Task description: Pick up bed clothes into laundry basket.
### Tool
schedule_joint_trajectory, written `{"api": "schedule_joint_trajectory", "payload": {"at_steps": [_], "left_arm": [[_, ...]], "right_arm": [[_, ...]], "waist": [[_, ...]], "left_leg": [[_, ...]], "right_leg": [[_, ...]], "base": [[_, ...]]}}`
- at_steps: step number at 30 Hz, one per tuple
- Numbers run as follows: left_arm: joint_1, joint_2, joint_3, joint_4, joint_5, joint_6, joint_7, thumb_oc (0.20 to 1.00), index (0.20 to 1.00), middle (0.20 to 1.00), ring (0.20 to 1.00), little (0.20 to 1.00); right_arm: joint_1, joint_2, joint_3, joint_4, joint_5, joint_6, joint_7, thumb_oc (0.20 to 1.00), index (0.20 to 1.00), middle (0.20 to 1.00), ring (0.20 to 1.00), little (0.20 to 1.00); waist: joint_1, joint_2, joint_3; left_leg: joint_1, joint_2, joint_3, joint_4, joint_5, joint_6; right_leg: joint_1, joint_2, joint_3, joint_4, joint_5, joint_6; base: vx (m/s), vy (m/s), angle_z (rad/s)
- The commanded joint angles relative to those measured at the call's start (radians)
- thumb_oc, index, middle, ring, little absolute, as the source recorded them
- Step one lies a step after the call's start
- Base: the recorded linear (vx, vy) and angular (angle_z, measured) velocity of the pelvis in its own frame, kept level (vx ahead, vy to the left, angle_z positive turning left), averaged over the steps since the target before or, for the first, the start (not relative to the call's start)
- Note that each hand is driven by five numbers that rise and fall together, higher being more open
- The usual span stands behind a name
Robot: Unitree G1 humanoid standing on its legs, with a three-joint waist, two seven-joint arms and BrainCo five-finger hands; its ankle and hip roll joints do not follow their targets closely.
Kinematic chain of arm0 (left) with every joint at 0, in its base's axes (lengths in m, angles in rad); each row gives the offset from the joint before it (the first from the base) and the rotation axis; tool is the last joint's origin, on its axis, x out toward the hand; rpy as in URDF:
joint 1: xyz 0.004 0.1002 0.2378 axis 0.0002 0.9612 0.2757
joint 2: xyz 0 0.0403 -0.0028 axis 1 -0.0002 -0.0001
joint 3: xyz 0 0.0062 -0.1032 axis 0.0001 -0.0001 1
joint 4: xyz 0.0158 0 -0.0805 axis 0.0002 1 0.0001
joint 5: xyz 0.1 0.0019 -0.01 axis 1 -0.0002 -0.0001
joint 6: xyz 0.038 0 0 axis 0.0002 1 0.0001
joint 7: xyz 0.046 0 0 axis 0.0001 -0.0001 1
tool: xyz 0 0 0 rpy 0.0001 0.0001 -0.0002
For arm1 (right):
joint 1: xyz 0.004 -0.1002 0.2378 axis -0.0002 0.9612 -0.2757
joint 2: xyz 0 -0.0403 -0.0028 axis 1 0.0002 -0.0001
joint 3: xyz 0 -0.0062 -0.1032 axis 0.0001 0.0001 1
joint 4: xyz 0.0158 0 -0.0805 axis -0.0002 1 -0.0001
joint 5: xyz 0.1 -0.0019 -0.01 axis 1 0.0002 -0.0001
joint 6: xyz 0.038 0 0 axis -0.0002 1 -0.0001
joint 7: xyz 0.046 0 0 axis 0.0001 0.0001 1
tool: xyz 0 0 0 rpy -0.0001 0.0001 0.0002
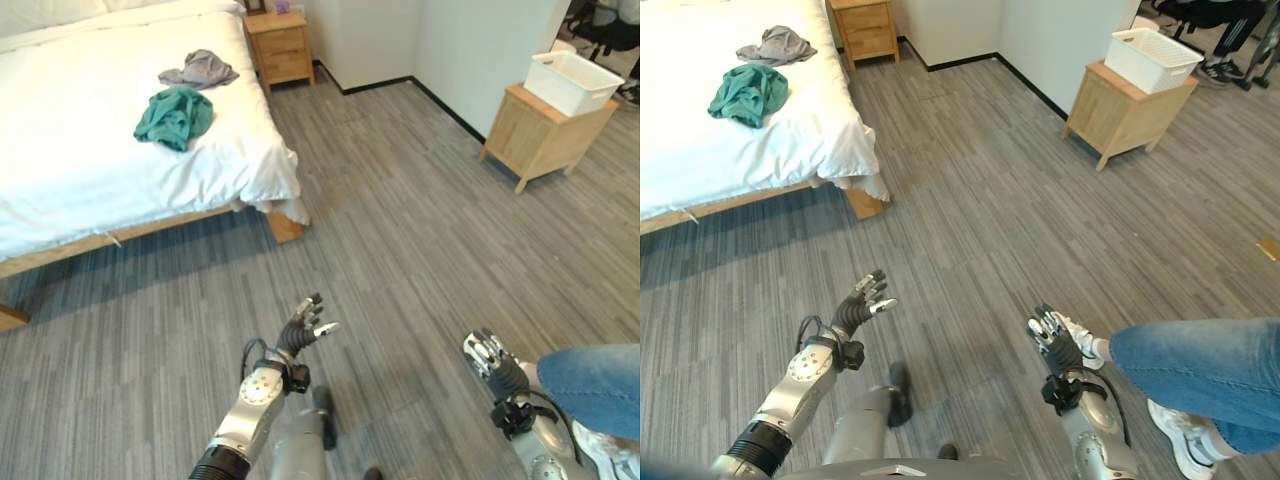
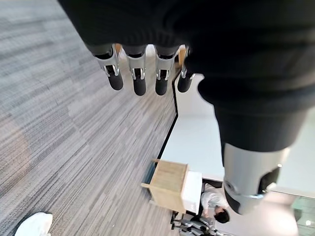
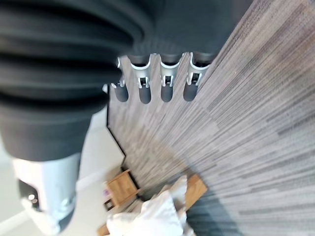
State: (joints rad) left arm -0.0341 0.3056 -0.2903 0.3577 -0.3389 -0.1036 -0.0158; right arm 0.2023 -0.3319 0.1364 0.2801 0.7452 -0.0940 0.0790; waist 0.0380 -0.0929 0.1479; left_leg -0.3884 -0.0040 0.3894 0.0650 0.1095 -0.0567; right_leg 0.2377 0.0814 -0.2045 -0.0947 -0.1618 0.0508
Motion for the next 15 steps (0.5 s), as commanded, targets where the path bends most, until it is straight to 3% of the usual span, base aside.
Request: {"api": "schedule_joint_trajectory", "payload": {"at_steps": [1,2,3,4,5,6,7,8,9,10,12,13,14,15], "left_arm": [[-0.047,0.001,-0.029,-0.079,0.015,-0.037,-0.023,1.0,1.0,1.0,1.0,1.0],[-0.02,0.01,-0.018,-0.098,0.012,-0.033,-0.034,1.0,1.0,1.0,1.0,1.0],[-0.002,0.016,-0.024,-0.099,0.016,-0.035,-0.043,1.0,1.0,1.0,1.0,1.0],[-0.002,0.018,-0.024,-0.099,0.016,-0.035,-0.043,1.0,1.0,1.0,1.0,1.0],[-0.015,0.031,-0.036,-0.111,0.022,-0.027,-0.032,1.0,1.0,1.0,1.0,1.0],[-0.017,0.033,-0.035,-0.112,0.022,-0.027,-0.031,1.0,1.0,1.0,1.0,1.0],[-0.023,0.039,-0.035,-0.121,0.013,-0.028,-0.025,1.0,1.0,1.0,1.0,1.0],[-0.032,0.038,-0.039,-0.121,0.005,-0.033,-0.018,1.0,1.0,1.0,1.0,1.0],[-0.054,0.045,-0.053,-0.112,-0.009,-0.035,-0.018,1.0,1.0,1.0,1.0,1.0],[-0.055,0.044,-0.052,-0.111,-0.009,-0.036,-0.018,1.0,1.0,1.0,1.0,1.0],[-0.104,0.056,-0.082,-0.114,-0.035,-0.039,-0.04,1.0,1.0,1.0,1.0,1.0],[-0.105,0.056,-0.082,-0.114,-0.036,-0.04,-0.04,1.0,1.0,1.0,1.0,1.0],[-0.159,0.051,-0.118,-0.111,-0.055,-0.043,-0.055,1.0,1.0,1.0,1.0,1.0],[-0.175,0.042,-0.133,-0.106,-0.061,-0.044,-0.059,1.0,1.0,1.0,1.0,1.0]], "right_arm": [[-0.003,-0.032,-0.053,-0.095,-0.014,-0.026,0.046,1.0,1.0,1.0,1.0,1.0],[-0.011,-0.022,-0.046,-0.1,-0.023,-0.012,0.055,1.0,1.0,1.0,1.0,1.0],[-0.021,0.003,-0.014,-0.082,-0.045,-0.017,0.067,1.0,1.0,1.0,1.0,1.0],[-0.021,0.004,-0.013,-0.081,-0.045,-0.017,0.067,1.0,1.0,1.0,1.0,1.0],[-0.061,0.036,0.019,-0.073,-0.028,-0.016,0.047,1.0,1.0,1.0,1.0,1.0],[-0.064,0.037,0.02,-0.072,-0.027,-0.016,0.047,1.0,1.0,1.0,1.0,1.0],[-0.064,0.058,0.026,-0.08,0.017,-0.011,0.054,1.0,1.0,1.0,1.0,1.0],[-0.063,0.065,0.038,-0.076,0.041,-0.011,0.068,1.0,1.0,1.0,1.0,1.0],[-0.053,0.058,0.041,-0.08,0.013,-0.007,0.065,1.0,1.0,1.0,1.0,1.0],[-0.053,0.058,0.041,-0.081,0.013,-0.007,0.065,1.0,1.0,1.0,1.0,1.0],[-0.019,0.053,0.012,-0.1,0.033,-0.012,0.066,1.0,1.0,1.0,1.0,1.0],[-0.019,0.053,0.011,-0.1,0.033,-0.012,0.066,1.0,1.0,1.0,1.0,1.0],[0.036,0.045,-0.036,-0.109,0.036,-0.015,0.069,1.0,1.0,1.0,1.0,1.0],[0.056,0.046,-0.053,-0.11,0.043,-0.016,0.067,1.0,1.0,1.0,1.0,1.0]], "waist": [[0.05,0.044,0.004],[0.06,0.032,-0.022],[0.08,-0.014,-0.051],[0.082,-0.016,-0.053],[0.088,-0.047,-0.031],[0.091,-0.05,-0.028],[0.082,-0.021,-0.01],[0.054,0.002,0.01],[0.013,0.035,0.035],[0.013,0.038,0.034],[-0.043,0.053,0.041],[-0.046,0.056,0.041],[-0.102,0.047,0.031],[-0.125,0.038,0.024]], "left_leg": [[0.099,0.053,0.027,-0.113,0.177,-0.037],[0.124,0.047,0.072,-0.086,0.136,0.008],[0.157,0.012,0.062,-0.075,0.083,0.062],[0.156,0.012,0.065,-0.073,0.081,0.063],[0.214,-0.002,0.085,-0.059,-0.003,0.094],[0.215,-0.004,0.089,-0.059,-0.005,0.096],[0.254,0.043,0.088,-0.053,-0.001,0.101],[0.31,0.048,0.062,-0.068,-0.019,0.108],[0.391,0.05,0.001,-0.089,-0.04,0.116],[0.388,0.053,0.001,-0.089,-0.038,0.115],[0.456,0.036,-0.062,-0.114,-0.054,0.101],[0.454,0.039,-0.066,-0.113,-0.053,0.1],[0.474,0.019,-0.18,-0.098,-0.079,0.078],[0.482,0.007,-0.24,-0.093,-0.097,0.072]], "right_leg": [[0.054,-0.054,0.076,0.007,0.062,0.041],[0.085,-0.062,0.084,0.022,0.04,0.05],[0.065,-0.1,0.087,0.149,0.107,0.089],[0.062,-0.102,0.089,0.151,0.106,0.091],[-0.031,-0.135,0.1,0.48,0.326,0.211],[-0.038,-0.138,0.104,0.493,0.32,0.211],[-0.114,-0.128,0.11,0.629,0.373,0.211],[-0.213,-0.129,0.12,0.735,0.365,0.211],[-0.322,-0.147,0.12,0.801,0.318,0.192],[-0.324,-0.144,0.118,0.797,0.321,0.191],[-0.403,-0.176,0.116,0.692,0.257,0.148],[-0.4,-0.174,0.111,0.686,0.261,0.146],[-0.395,-0.155,0.229,0.472,0.238,0.136],[-0.368,-0.133,0.316,0.36,0.216,0.14]], "base": [[0.6,-0.003,-0.14],[0.76,0.049,-0.28],[0.76,0.05,-0.3],[0.66,0.114,-0.16],[0.29,0.075,-0.19],[0.41,0.05,-0.42],[0.3,0.055,-0.46],[0.61,0.108,-0.12],[0.48,0.127,0.6],[0.48,0.056,1.39],[0.36,-0.045,1.3],[0.52,-0.221,1.14],[0.48,-0.258,1.9],[0.48,-0.256,2.42]]}}
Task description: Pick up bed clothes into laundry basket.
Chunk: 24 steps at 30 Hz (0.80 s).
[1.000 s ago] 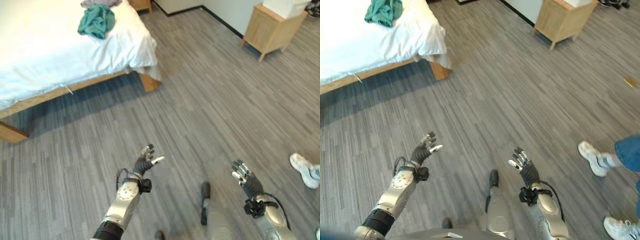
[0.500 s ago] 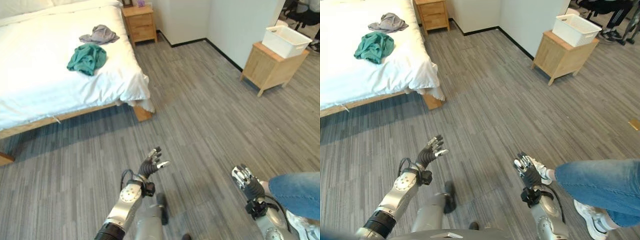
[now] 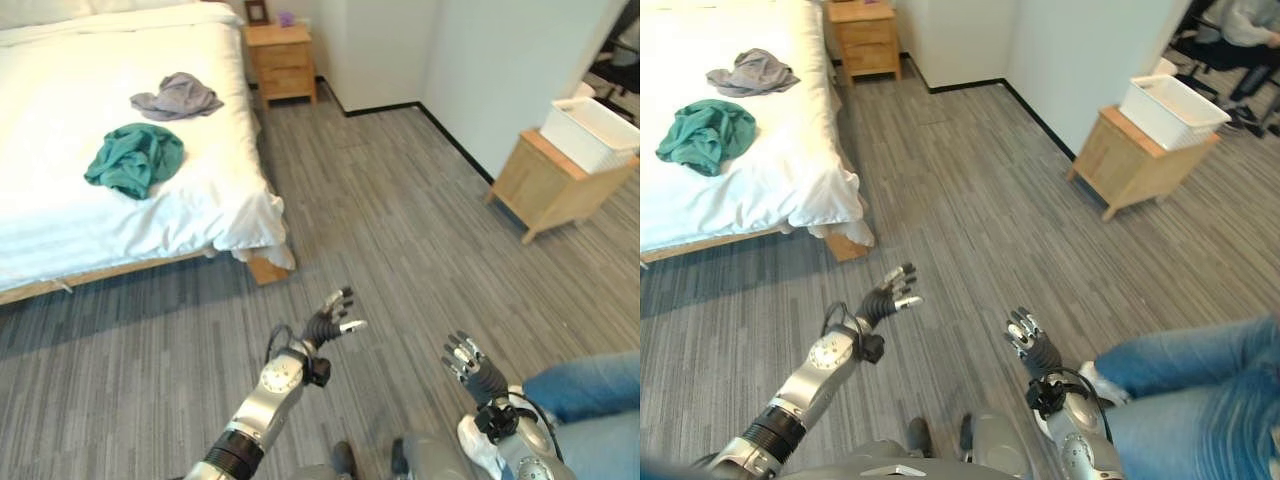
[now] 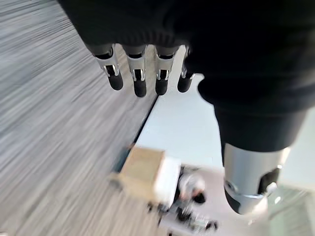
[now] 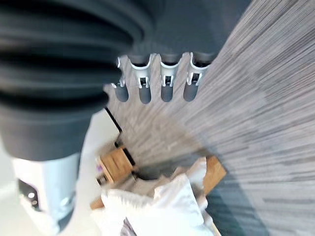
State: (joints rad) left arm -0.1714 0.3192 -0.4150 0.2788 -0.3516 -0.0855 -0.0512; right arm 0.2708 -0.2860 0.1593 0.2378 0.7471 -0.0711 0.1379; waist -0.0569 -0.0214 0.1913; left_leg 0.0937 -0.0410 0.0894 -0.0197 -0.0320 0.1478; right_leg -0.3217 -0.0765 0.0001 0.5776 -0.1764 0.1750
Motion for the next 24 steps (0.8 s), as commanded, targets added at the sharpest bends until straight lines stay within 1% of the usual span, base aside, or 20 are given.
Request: {"api": "schedule_joint_trajectory", "payload": {"at_steps": [1,2,3,4,5,6,7,8,9,10,11,12,13,14,15,16,18,19,22,24], "left_arm": [[-0.038,0.028,-0.008,-0.027,-0.048,-0.063,-0.024,1.0,1.0,1.0,1.0,1.0],[-0.073,0.018,-0.04,-0.023,-0.054,-0.065,-0.033,1.0,1.0,1.0,1.0,1.0],[-0.09,0.02,-0.048,-0.033,-0.043,-0.069,-0.026,1.0,1.0,1.0,1.0,1.0],[-0.1,0.02,-0.065,-0.054,-0.042,-0.066,-0.037,1.0,1.0,1.0,1.0,1.0],[-0.089,0.03,-0.06,-0.083,-0.064,-0.065,-0.05,1.0,1.0,1.0,1.0,1.0],[-0.087,0.032,-0.06,-0.086,-0.065,-0.063,-0.05,1.0,1.0,1.0,1.0,1.0],[-0.082,0.039,-0.063,-0.104,-0.072,-0.064,-0.077,1.0,1.0,1.0,1.0,1.0],[-0.05,0.059,-0.047,-0.158,-0.1,-0.055,-0.103,1.0,1.0,1.0,1.0,1.0],[-0.048,0.06,-0.046,-0.162,-0.1,-0.053,-0.103,1.0,1.0,1.0,1.0,1.0],[-0.038,0.061,-0.03,-0.185,-0.141,-0.044,-0.113,1.0,1.0,1.0,1.0,1.0],[-0.033,0.055,-0.022,-0.181,-0.157,-0.038,-0.12,1.0,1.0,1.0,1.0,1.0],[-0.034,0.055,-0.021,-0.181,-0.157,-0.038,-0.12,1.0,1.0,1.0,1.0,1.0],[-0.025,0.053,-0.015,-0.182,-0.163,-0.033,-0.128,1.0,1.0,1.0,1.0,1.0],[0.013,0.066,0.011,-0.209,-0.149,-0.039,-0.127,1.0,1.0,1.0,1.0,1.0],[0.015,0.066,0.01,-0.211,-0.149,-0.038,-0.126,1.0,1.0,1.0,1.0,1.0],[0.054,0.071,0.043,-0.223,-0.16,-0.037,-0.119,1.0,1.0,1.0,1.0,1.0],[0.165,0.078,0.106,-0.239,-0.178,-0.035,-0.113,1.0,1.0,1.0,1.0,1.0],[0.168,0.079,0.107,-0.243,-0.178,-0.033,-0.112,1.0,1.0,1.0,1.0,1.0],[0.35,0.098,0.247,-0.297,-0.163,-0.035,-0.096,1.0,1.0,1.0,1.0,1.0],[0.442,0.036,0.357,-0.281,-0.202,-0.049,-0.051,1.0,1.0,1.0,1.0,1.0]], "right_arm": [[-0.013,0.0,-0.076,-0.068,0.041,-0.038,0.008,1.0,1.0,1.0,1.0,1.0],[0.004,-0.006,-0.104,-0.061,0.054,-0.042,0.005,1.0,1.0,1.0,1.0,1.0],[-0.003,-0.013,-0.109,-0.06,0.057,-0.044,0.007,1.0,1.0,1.0,1.0,1.0],[-0.014,-0.016,-0.118,-0.062,0.069,-0.05,0.002,1.0,1.0,1.0,1.0,1.0],[-0.009,-0.019,-0.13,-0.071,0.07,-0.048,0.005,1.0,1.0,1.0,1.0,1.0],[-0.008,-0.019,-0.129,-0.071,0.07,-0.048,0.005,1.0,1.0,1.0,1.0,1.0],[-0.007,-0.034,-0.142,-0.07,0.072,-0.044,0.025,1.0,1.0,1.0,1.0,1.0],[-0.007,-0.049,-0.167,-0.053,0.071,-0.05,0.032,1.0,1.0,1.0,1.0,1.0],[-0.008,-0.049,-0.166,-0.052,0.071,-0.05,0.033,1.0,1.0,1.0,1.0,1.0],[-0.02,-0.077,-0.215,-0.061,0.078,-0.062,0.02,1.0,1.0,1.0,1.0,1.0],[-0.025,-0.086,-0.238,-0.066,0.082,-0.068,0.012,1.0,1.0,1.0,1.0,1.0],[-0.026,-0.086,-0.238,-0.066,0.083,-0.068,0.012,1.0,1.0,1.0,1.0,1.0],[-0.028,-0.081,-0.251,-0.063,0.087,-0.072,-0.001,1.0,1.0,1.0,1.0,1.0],[-0.015,-0.057,-0.28,-0.087,0.092,-0.08,-0.012,1.0,1.0,1.0,1.0,1.0],[-0.013,-0.056,-0.28,-0.089,0.092,-0.079,-0.013,1.0,1.0,1.0,1.0,1.0],[-0.006,-0.05,-0.288,-0.093,0.085,-0.076,-0.008,1.0,1.0,1.0,1.0,1.0],[-0.003,-0.02,-0.313,-0.089,0.077,-0.088,-0.016,1.0,1.0,1.0,1.0,1.0],[-0.001,-0.019,-0.311,-0.09,0.077,-0.088,-0.016,1.0,1.0,1.0,1.0,1.0],[0.033,0.02,-0.319,-0.11,0.088,-0.08,0.012,1.0,1.0,1.0,1.0,1.0],[0.047,0.006,-0.308,-0.103,0.019,-0.068,0.012,1.0,1.0,1.0,1.0,1.0]], "waist": [[-0.031,-0.033,-0.02],[-0.039,-0.048,-0.032],[-0.034,-0.056,-0.037],[-0.02,-0.065,-0.042],[-0.01,-0.071,-0.048],[-0.014,-0.071,-0.048],[0.007,-0.078,-0.05],[0.018,-0.08,-0.052],[0.014,-0.081,-0.052],[0.007,-0.084,-0.025],[-0.016,-0.088,-0.02],[-0.016,-0.087,-0.022],[-0.029,-0.095,-0.022],[-0.026,-0.078,-0.02],[-0.028,-0.079,-0.022],[-0.028,-0.068,-0.033],[-0.019,-0.044,-0.059],[-0.021,-0.045,-0.06],[0.002,-0.035,-0.059],[0.024,-0.035,-0.054]], "left_leg": [[-0.003,0.046,0.059,-0.008,0.047,-0.133],[-0.002,0.038,-0.036,-0.015,0.039,-0.143],[-0.013,0.038,-0.079,-0.018,0.04,-0.142],[-0.03,0.04,-0.117,-0.007,0.045,-0.146],[-0.03,0.041,-0.143,-0.014,0.049,-0.15],[-0.029,0.04,-0.147,-0.016,0.05,-0.15],[-0.046,0.042,-0.181,-0.014,0.064,-0.158],[-0.065,0.033,-0.234,0.005,0.068,-0.169],[-0.067,0.032,-0.238,0.007,0.067,-0.169],[-0.138,0.034,-0.164,0.086,0.075,-0.177],[-0.142,0.06,-0.035,0.126,0.05,-0.177],[-0.146,0.061,-0.034,0.127,0.052,-0.177],[-0.144,0.092,0.048,0.172,0.032,-0.185],[-0.13,0.107,0.053,0.181,0.036,-0.204],[-0.126,0.105,0.05,0.173,0.041,-0.204],[-0.101,0.096,0.045,0.1,0.03,-0.198],[-0.078,0.083,0.038,-0.003,0.057,-0.196],[-0.076,0.083,0.038,-0.007,0.059,-0.196],[-0.042,0.07,0.049,-0.059,0.065,-0.191],[-0.03,0.068,0.058,-0.065,0.066,-0.19]], "right_leg": [[0.193,0.026,0.11,-0.318,0.235,0.016],[0.22,0.044,0.235,-0.44,0.238,0.035],[0.233,0.051,0.273,-0.472,0.241,0.037],[0.262,0.045,0.266,-0.478,0.24,0.035],[0.275,0.036,0.236,-0.489,0.222,0.019],[0.277,0.035,0.232,-0.49,0.221,0.019],[0.304,0.045,0.242,-0.53,0.215,0.002],[0.337,0.046,0.194,-0.563,0.211,-0.015],[0.338,0.045,0.189,-0.565,0.212,-0.015],[0.328,0.021,0.119,-0.548,0.219,-0.025],[0.331,0.0,0.073,-0.554,0.214,-0.027],[0.327,0.0,0.074,-0.555,0.217,-0.028],[0.322,-0.016,0.047,-0.558,0.223,-0.029],[0.329,-0.017,0.014,-0.568,0.226,-0.036],[0.331,-0.018,0.011,-0.571,0.227,-0.036],[0.333,-0.014,0.003,-0.576,0.222,-0.03],[0.331,-0.014,-0.02,-0.587,0.221,-0.028],[0.332,-0.014,-0.021,-0.588,0.221,-0.028],[0.337,-0.018,-0.039,-0.617,0.235,-0.02],[0.34,-0.018,-0.04,-0.619,0.238,-0.02]], "base": [[0.29,-0.215,2.43],[0.18,-0.227,1.76],[0.19,-0.322,1.89],[0.06,-0.234,1.96],[0.04,-0.144,1.82],[0.02,-0.188,1.32],[0.01,-0.281,0.86],[0.01,-0.282,0.92],[-0.12,-0.196,1.11],[-0.18,-0.051,1.4],[-0.19,-0.052,1.77],[-0.1,-0.006,1.65],[-0.12,-0.003,1.61],[-0.11,-0.003,1.25],[-0.07,0.0,1.05],[0.01,0.013,0.64],[0.05,0.08,0.45],[0.05,0.083,0.18],[0.0,0.044,-0.07],[-0.01,0.04,-0.14]]}}
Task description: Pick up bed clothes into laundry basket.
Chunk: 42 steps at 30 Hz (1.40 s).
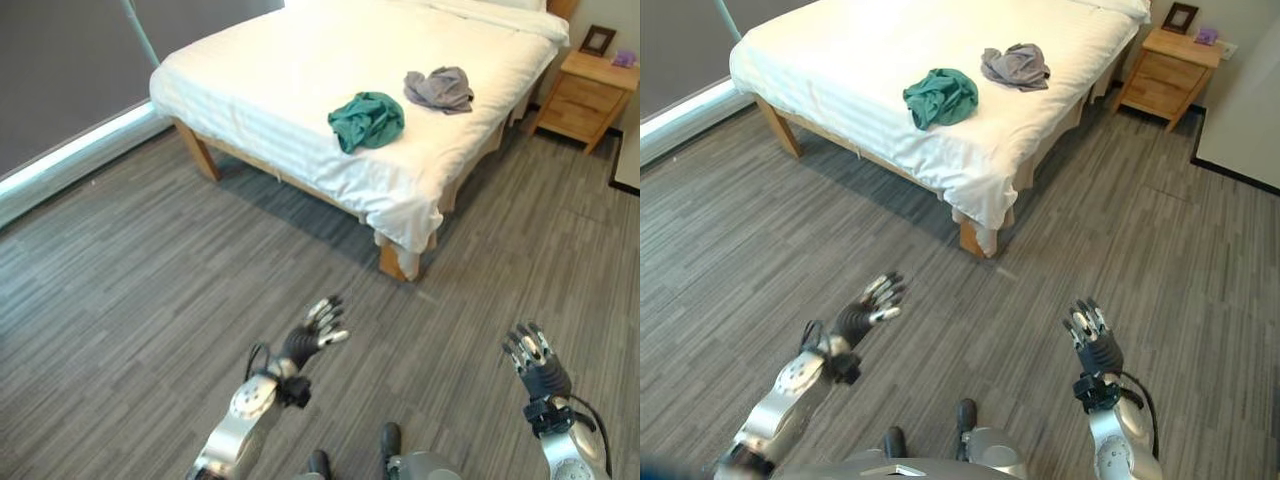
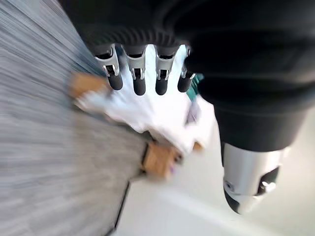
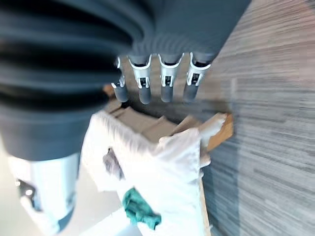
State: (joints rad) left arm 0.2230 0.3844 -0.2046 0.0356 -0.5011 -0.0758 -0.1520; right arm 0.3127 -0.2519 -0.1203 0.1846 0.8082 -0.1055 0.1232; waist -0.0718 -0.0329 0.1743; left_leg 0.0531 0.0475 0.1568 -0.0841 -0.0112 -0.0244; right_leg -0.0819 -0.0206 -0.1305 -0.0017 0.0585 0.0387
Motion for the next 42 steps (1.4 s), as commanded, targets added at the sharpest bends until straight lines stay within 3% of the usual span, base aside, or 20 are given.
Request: {"api": "schedule_joint_trajectory", "payload": {"at_steps": [1,2,4,5,6,8,14,20,25,27,28,29,31,32,33,36,39,42], "left_arm": [[0.081,-0.051,0.172,-0.039,-0.058,-0.055,0.061,1.0,1.0,1.0,1.0,1.0],[0.125,-0.103,0.223,-0.028,-0.036,-0.046,0.13,1.0,1.0,1.0,1.0,1.0],[0.1,-0.104,0.241,-0.017,-0.001,-0.046,0.193,1.0,1.0,1.0,1.0,1.0],[-0.036,-0.094,0.306,0.036,0.081,-0.074,0.287,1.0,1.0,1.0,1.0,1.0],[-0.053,-0.087,0.298,0.046,0.088,-0.071,0.295,1.0,1.0,1.0,1.0,1.0],[-0.085,-0.073,0.285,0.049,0.11,-0.076,0.308,1.0,1.0,1.0,1.0,1.0],[-0.087,-0.052,0.297,0.044,0.138,-0.068,0.298,1.0,1.0,1.0,1.0,1.0],[-0.045,-0.055,0.389,0.054,0.154,-0.08,0.325,1.0,1.0,1.0,1.0,1.0],[-0.08,-0.021,0.424,0.082,0.179,-0.086,0.374,1.0,1.0,1.0,1.0,1.0],[-0.096,-0.006,0.439,0.088,0.181,-0.094,0.401,1.0,1.0,1.0,1.0,1.0],[-0.101,0.01,0.449,0.091,0.184,-0.099,0.407,1.0,1.0,1.0,1.0,1.0],[-0.101,0.011,0.449,0.092,0.184,-0.1,0.407,1.0,1.0,1.0,1.0,1.0],[-0.112,0.023,0.445,0.087,0.175,-0.107,0.392,1.0,1.0,1.0,1.0,1.0],[-0.12,0.024,0.434,0.102,0.168,-0.108,0.387,1.0,1.0,1.0,1.0,1.0],[-0.121,0.024,0.434,0.103,0.168,-0.109,0.387,1.0,1.0,1.0,1.0,1.0],[-0.107,0.018,0.409,0.119,0.163,-0.109,0.376,1.0,1.0,1.0,1.0,1.0],[-0.082,-0.002,0.402,0.13,0.147,-0.109,0.37,1.0,1.0,1.0,1.0,1.0],[-0.06,-0.02,0.395,0.159,0.123,-0.114,0.371,1.0,1.0,1.0,1.0,1.0]], "right_arm": [[0.016,-0.022,-0.029,-0.054,-0.039,-0.029,0.027,1.0,1.0,1.0,1.0,1.0],[0.031,-0.007,-0.021,-0.068,-0.037,-0.011,0.029,1.0,1.0,1.0,1.0,1.0],[0.003,-0.028,-0.001,-0.064,-0.069,-0.011,0.004,1.0,1.0,1.0,1.0,1.0],[-0.054,-0.067,-0.05,-0.056,-0.042,-0.046,-0.087,1.0,1.0,1.0,1.0,1.0],[-0.05,-0.056,-0.054,-0.063,-0.043,-0.056,-0.101,1.0,1.0,1.0,1.0,1.0],[-0.056,-0.041,-0.075,-0.073,-0.05,-0.077,-0.138,1.0,1.0,1.0,1.0,1.0],[-0.06,-0.045,-0.062,-0.075,-0.089,-0.048,-0.143,1.0,1.0,1.0,1.0,1.0],[-0.047,-0.038,-0.107,-0.096,-0.165,-0.051,-0.138,1.0,1.0,1.0,1.0,1.0],[-0.089,-0.012,-0.099,-0.101,-0.117,-0.069,-0.15,1.0,1.0,1.0,1.0,1.0],[-0.112,-0.005,-0.07,-0.111,-0.117,-0.077,-0.15,1.0,1.0,1.0,1.0,1.0],[-0.115,-0.005,-0.057,-0.116,-0.137,-0.073,-0.145,1.0,1.0,1.0,1.0,1.0],[-0.115,-0.004,-0.056,-0.117,-0.138,-0.073,-0.146,1.0,1.0,1.0,1.0,1.0],[-0.098,-0.011,-0.051,-0.104,-0.168,-0.062,-0.135,1.0,1.0,1.0,1.0,1.0],[-0.091,-0.002,-0.048,-0.097,-0.146,-0.065,-0.136,1.0,1.0,1.0,1.0,1.0],[-0.091,-0.002,-0.048,-0.097,-0.145,-0.066,-0.136,1.0,1.0,1.0,1.0,1.0],[-0.084,0.015,-0.041,-0.1,-0.087,-0.072,-0.129,1.0,1.0,1.0,1.0,1.0],[-0.074,0.009,-0.035,-0.111,-0.088,-0.066,-0.122,1.0,1.0,1.0,1.0,1.0],[-0.073,-0.031,-0.016,-0.121,-0.11,-0.053,-0.1,1.0,1.0,1.0,1.0,1.0]], "waist": [[0.041,-0.022,-0.035],[0.045,-0.02,-0.035],[0.047,-0.017,-0.039],[0.061,-0.032,-0.009],[0.051,-0.019,-0.027],[0.036,-0.006,-0.039],[0.028,-0.003,-0.053],[0.023,0.004,-0.05],[0.018,0.018,-0.019],[0.014,0.018,0.003],[0.01,0.017,0.014],[0.012,0.016,0.014],[-0.005,0.012,0.016],[-0.016,0.005,0.015],[-0.016,0.006,0.015],[-0.031,0.007,0.008],[-0.041,0.018,0.002],[-0.047,0.024,-0.008]], "left_leg": [[0.017,-0.021,-0.008,-0.002,0.044,-0.017],[0.025,-0.021,-0.008,-0.003,0.043,-0.017],[0.035,-0.02,-0.005,-0.002,0.04,-0.016],[-0.02,0.093,0.054,0.216,0.049,-0.065],[0.019,0.082,0.072,0.096,0.057,-0.069],[0.028,0.058,0.058,0.049,0.073,-0.07],[0.051,0.038,0.096,0.009,0.061,-0.061],[0.052,0.009,0.109,0.008,0.039,-0.04],[0.056,-0.002,0.134,0.019,0.009,-0.011],[0.073,0.0,0.158,0.023,-0.005,-0.007],[0.096,0.005,0.177,0.02,-0.016,-0.009],[0.097,0.004,0.179,0.019,-0.016,-0.009],[0.124,0.032,0.173,0.019,-0.036,-0.033],[0.147,0.064,0.157,0.039,-0.049,-0.064],[0.147,0.066,0.156,0.041,-0.051,-0.065],[0.204,0.124,0.127,0.071,-0.057,-0.111],[0.243,0.156,0.113,0.076,-0.046,-0.135],[0.279,0.193,0.087,0.085,-0.007,-0.156]], "right_leg": [[0.104,-0.073,0.091,-0.039,0.001,0.115],[0.114,-0.072,0.087,-0.039,-0.004,0.111],[0.12,-0.072,0.085,-0.031,-0.01,0.109],[0.193,-0.056,-0.061,-0.04,-0.074,0.072],[0.182,-0.052,-0.066,-0.039,-0.07,0.081],[0.177,-0.06,-0.06,-0.039,-0.06,0.086],[0.191,-0.083,-0.082,-0.066,-0.041,0.103],[0.185,-0.121,-0.067,-0.047,-0.032,0.123],[0.086,-0.15,-0.046,0.154,-0.045,0.145],[0.009,-0.165,-0.033,0.248,0.007,0.171],[-0.031,-0.198,-0.05,0.261,0.055,0.181],[-0.033,-0.197,-0.047,0.262,0.056,0.182],[-0.054,-0.223,-0.005,0.19,0.075,0.183],[-0.064,-0.252,0.025,0.096,0.105,0.189],[-0.06,-0.25,0.023,0.092,0.107,0.189],[-0.1,-0.303,0.013,-0.007,0.178,0.219],[-0.116,-0.302,-0.027,-0.042,0.202,0.223],[-0.124,-0.268,-0.032,-0.006,0.182,0.223]], "base": [[0.0,0.031,-0.23],[0.01,0.026,-0.16],[0.0,0.023,-0.02],[-0.02,0.073,0.05],[-0.01,0.068,0.13],[-0.05,0.121,0.11],[0.0,0.089,0.11],[0.04,0.115,-0.02],[0.01,0.102,-0.03],[0.06,0.063,-0.24],[0.1,0.011,-0.57],[0.17,-0.054,-0.7],[0.35,-0.212,-0.55],[0.38,-0.247,-0.11],[0.38,-0.258,0.02],[0.36,-0.243,-0.06],[0.29,-0.231,0.18],[0.33,-0.336,0.56]]}}
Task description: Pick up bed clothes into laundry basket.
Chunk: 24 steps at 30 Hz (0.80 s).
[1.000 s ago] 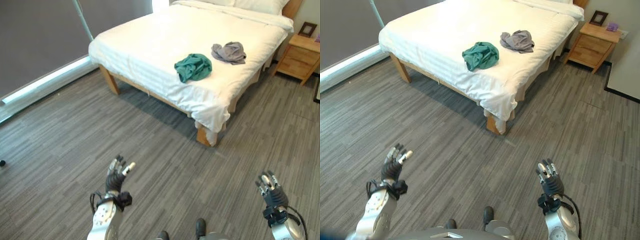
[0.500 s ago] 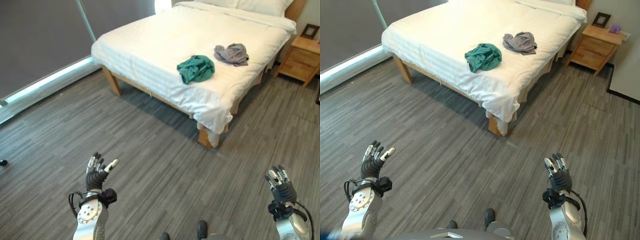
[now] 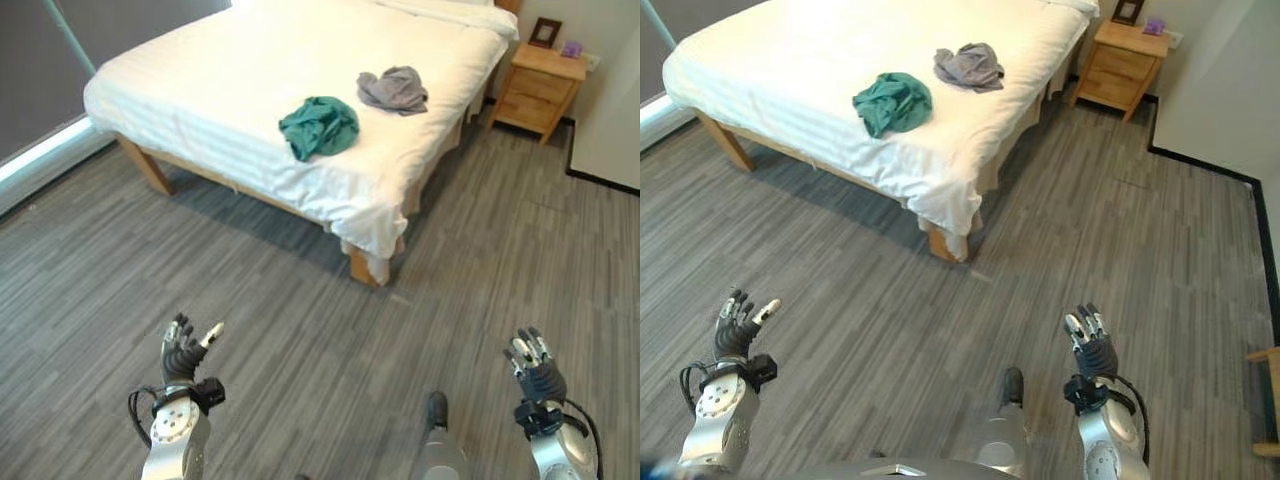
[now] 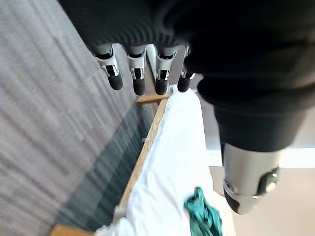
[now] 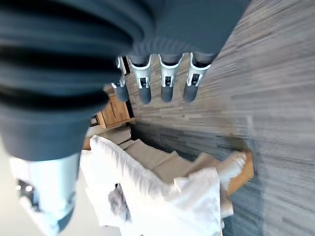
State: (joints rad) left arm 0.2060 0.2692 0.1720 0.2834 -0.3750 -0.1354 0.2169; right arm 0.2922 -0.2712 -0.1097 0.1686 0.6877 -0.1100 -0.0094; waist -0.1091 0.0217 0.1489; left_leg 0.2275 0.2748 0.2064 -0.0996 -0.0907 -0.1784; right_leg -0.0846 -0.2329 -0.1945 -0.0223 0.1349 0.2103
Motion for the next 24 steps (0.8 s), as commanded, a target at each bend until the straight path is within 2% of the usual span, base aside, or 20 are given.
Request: {"api": "schedule_joint_trajectory", "payload": {"at_steps": [1,2,3,4,6,8,9,10,11,12,13,14,15,16,19,20,21,22,23,24], "left_arm": [[-0.013,0.08,0.039,-0.075,-0.014,-0.045,-0.002,1.0,1.0,1.0,1.0,1.0],[-0.004,0.072,0.038,-0.077,-0.036,-0.045,-0.005,1.0,1.0,1.0,1.0,1.0],[-0.014,0.06,0.045,-0.065,-0.063,-0.046,0.007,1.0,1.0,1.0,1.0,1.0],[-0.02,0.04,0.049,-0.071,-0.11,-0.052,0.013,1.0,1.0,1.0,1.0,1.0],[-0.028,0.046,0.032,-0.073,-0.113,-0.041,-0.018,1.0,1.0,1.0,1.0,1.0],[-0.028,0.046,0.023,-0.084,-0.109,-0.037,-0.013,1.0,1.0,1.0,1.0,1.0],[-0.04,0.039,0.011,-0.087,-0.122,-0.032,-0.019,1.0,1.0,1.0,1.0,1.0],[-0.041,0.039,0.01,-0.087,-0.123,-0.031,-0.019,1.0,1.0,1.0,1.0,1.0],[-0.058,0.042,-0.017,-0.081,-0.108,-0.021,-0.047,1.0,1.0,1.0,1.0,1.0],[-0.058,0.046,-0.022,-0.08,-0.105,-0.02,-0.051,1.0,1.0,1.0,1.0,1.0],[-0.067,0.052,-0.028,-0.068,-0.101,-0.021,-0.045,1.0,1.0,1.0,1.0,1.0],[-0.072,0.05,-0.029,-0.068,-0.101,-0.022,-0.039,1.0,1.0,1.0,1.0,1.0],[-0.079,0.052,-0.032,-0.061,-0.094,-0.025,-0.036,1.0,1.0,1.0,1.0,1.0],[-0.089,0.056,-0.027,-0.05,-0.072,-0.025,-0.033,1.0,1.0,1.0,1.0,1.0],[-0.087,0.056,-0.017,-0.058,-0.065,-0.027,-0.031,1.0,1.0,1.0,1.0,1.0],[-0.076,0.056,-0.003,-0.071,-0.061,-0.034,-0.028,1.0,1.0,1.0,1.0,1.0],[-0.088,0.065,-0.014,-0.07,-0.055,-0.03,-0.021,1.0,1.0,1.0,1.0,1.0],[-0.099,0.074,-0.013,-0.07,-0.056,-0.031,-0.017,1.0,1.0,1.0,1.0,1.0],[-0.102,0.079,-0.016,-0.075,-0.056,-0.035,-0.018,1.0,1.0,1.0,1.0,1.0],[-0.109,0.085,-0.014,-0.077,-0.056,-0.036,-0.017,1.0,1.0,1.0,1.0,1.0]], "right_arm": [[-0.058,-0.037,-0.023,-0.108,0.001,-0.036,0.042,1.0,1.0,1.0,1.0,1.0],[-0.076,-0.053,-0.012,-0.095,0.007,-0.035,0.035,1.0,1.0,1.0,1.0,1.0],[-0.104,-0.058,-0.003,-0.086,0.027,-0.043,0.025,1.0,1.0,1.0,1.0,1.0],[-0.124,-0.051,0.001,-0.1,0.077,-0.056,0.021,1.0,1.0,1.0,1.0,1.0],[-0.131,-0.072,-0.004,-0.09,0.078,-0.062,0.016,1.0,1.0,1.0,1.0,1.0],[-0.132,-0.097,-0.016,-0.075,0.053,-0.063,-0.004,1.0,1.0,1.0,1.0,1.0],[-0.138,-0.099,-0.025,-0.064,0.065,-0.061,-0.016,1.0,1.0,1.0,1.0,1.0],[-0.139,-0.1,-0.026,-0.063,0.065,-0.061,-0.016,1.0,1.0,1.0,1.0,1.0],[-0.13,-0.098,-0.057,-0.051,0.126,-0.053,-0.024,1.0,1.0,1.0,1.0,1.0],[-0.125,-0.098,-0.061,-0.052,0.128,-0.045,-0.018,1.0,1.0,1.0,1.0,1.0],[-0.123,-0.103,-0.068,-0.045,0.121,-0.045,-0.021,1.0,1.0,1.0,1.0,1.0],[-0.125,-0.098,-0.065,-0.04,0.121,-0.047,-0.023,1.0,1.0,1.0,1.0,1.0],[-0.125,-0.086,-0.05,-0.027,0.125,-0.045,-0.016,1.0,1.0,1.0,1.0,1.0],[-0.118,-0.078,-0.032,-0.033,0.125,-0.041,0.001,1.0,1.0,1.0,1.0,1.0],[-0.117,-0.07,-0.01,-0.04,0.111,-0.032,0.013,1.0,1.0,1.0,1.0,1.0],[-0.128,-0.052,-0.008,-0.042,0.096,-0.033,0.006,1.0,1.0,1.0,1.0,1.0],[-0.143,-0.032,-0.015,-0.03,0.1,-0.047,-0.01,1.0,1.0,1.0,1.0,1.0],[-0.154,-0.018,-0.01,-0.024,0.105,-0.052,-0.01,1.0,1.0,1.0,1.0,1.0],[-0.157,-0.018,-0.006,-0.025,0.094,-0.049,-0.011,1.0,1.0,1.0,1.0,1.0],[-0.165,-0.017,0.005,-0.022,0.076,-0.046,-0.003,1.0,1.0,1.0,1.0,1.0]], "waist": [[-0.001,-0.023,0.001],[0.003,-0.018,0.006],[0.013,-0.015,0.008],[0.025,-0.025,0.011],[0.052,-0.063,0.031],[0.073,-0.076,0.04],[0.078,-0.076,0.044],[0.078,-0.074,0.047],[0.095,-0.07,0.052],[0.102,-0.075,0.049],[0.121,-0.07,0.053],[0.136,-0.067,0.05],[0.152,-0.055,0.045],[0.153,-0.045,0.035],[0.158,-0.043,0.011],[0.158,-0.062,-0.027],[0.165,-0.085,-0.037],[0.164,-0.1,-0.039],[0.165,-0.099,-0.03],[0.165,-0.096,-0.018]], "left_leg": [[0.106,0.025,0.008,0.146,0.18,-0.027],[0.073,0.048,-0.015,0.193,0.243,-0.022],[0.036,0.073,-0.044,0.274,0.33,-0.018],[-0.006,0.097,-0.058,0.369,0.395,0.0],[-0.123,0.11,-0.065,0.547,0.416,0.035],[-0.159,0.111,-0.046,0.582,0.423,0.043],[-0.187,0.114,-0.016,0.571,0.42,0.038],[-0.185,0.115,-0.016,0.573,0.417,0.038],[-0.274,0.075,0.052,0.515,0.377,0.02],[-0.302,0.052,0.053,0.495,0.365,0.023],[-0.36,-0.027,0.041,0.391,0.32,0.029],[-0.393,-0.077,0.033,0.3,0.317,0.036],[-0.408,-0.116,0.014,0.189,0.328,0.032],[-0.429,-0.144,0.052,0.108,0.374,0.025],[-0.418,-0.152,0.133,0.105,0.396,0.036],[-0.397,-0.152,0.161,0.134,0.313,0.082],[-0.381,-0.17,0.173,0.143,0.28,0.108],[-0.357,-0.191,0.191,0.138,0.238,0.134],[-0.334,-0.197,0.2,0.131,0.221,0.15],[-0.303,-0.202,0.219,0.122,0.204,0.162]], "right_leg": [[-0.113,-0.031,0.041,0.086,0.046,0.044],[-0.101,-0.011,0.037,0.101,0.024,0.016],[-0.091,0.011,0.023,0.11,0.001,-0.016],[-0.065,0.043,0.013,0.108,-0.024,-0.05],[0.005,0.08,0.008,0.069,-0.055,-0.109],[0.054,0.099,0.005,0.038,-0.079,-0.13],[0.083,0.105,-0.009,0.018,-0.086,-0.131],[0.089,0.106,-0.011,0.013,-0.084,-0.13],[0.154,0.117,-0.041,-0.02,-0.111,-0.131],[0.168,0.116,-0.037,-0.029,-0.112,-0.13],[0.196,0.122,-0.035,-0.033,-0.131,-0.124],[0.219,0.126,-0.036,-0.041,-0.139,-0.118],[0.253,0.143,-0.03,-0.054,-0.154,-0.114],[0.298,0.161,-0.03,-0.065,-0.177,-0.115],[0.34,0.173,-0.01,-0.065,-0.198,-0.114],[0.38,0.144,-0.005,-0.063,-0.232,-0.096],[0.368,0.101,0.004,0.011,-0.194,-0.068],[0.341,0.067,0.011,0.114,-0.13,-0.041],[0.301,0.05,0.015,0.192,-0.1,-0.024],[0.251,0.039,0.025,0.295,-0.043,0.005]], "base": [[0.34,-0.496,0.27],[0.31,-0.56,0.39],[0.23,-0.516,0.39],[0.28,-0.645,0.28],[0.26,-0.614,0.07],[0.25,-0.433,0.06],[0.18,-0.25,0.2],[0.35,-0.31,0.16],[0.33,-0.212,0.05],[0.51,-0.256,0.41],[0.38,-0.074,0.17],[0.5,-0.075,-0.01],[0.57,-0.063,-0.59],[0.55,-0.052,-0.54],[0.51,0.043,-0.44],[0.79,0.253,-0.57],[0.8,0.32,-0.5],[0.42,0.237,-0.31],[0.26,0.205,-0.36],[0.31,0.249,-0.21]]}}
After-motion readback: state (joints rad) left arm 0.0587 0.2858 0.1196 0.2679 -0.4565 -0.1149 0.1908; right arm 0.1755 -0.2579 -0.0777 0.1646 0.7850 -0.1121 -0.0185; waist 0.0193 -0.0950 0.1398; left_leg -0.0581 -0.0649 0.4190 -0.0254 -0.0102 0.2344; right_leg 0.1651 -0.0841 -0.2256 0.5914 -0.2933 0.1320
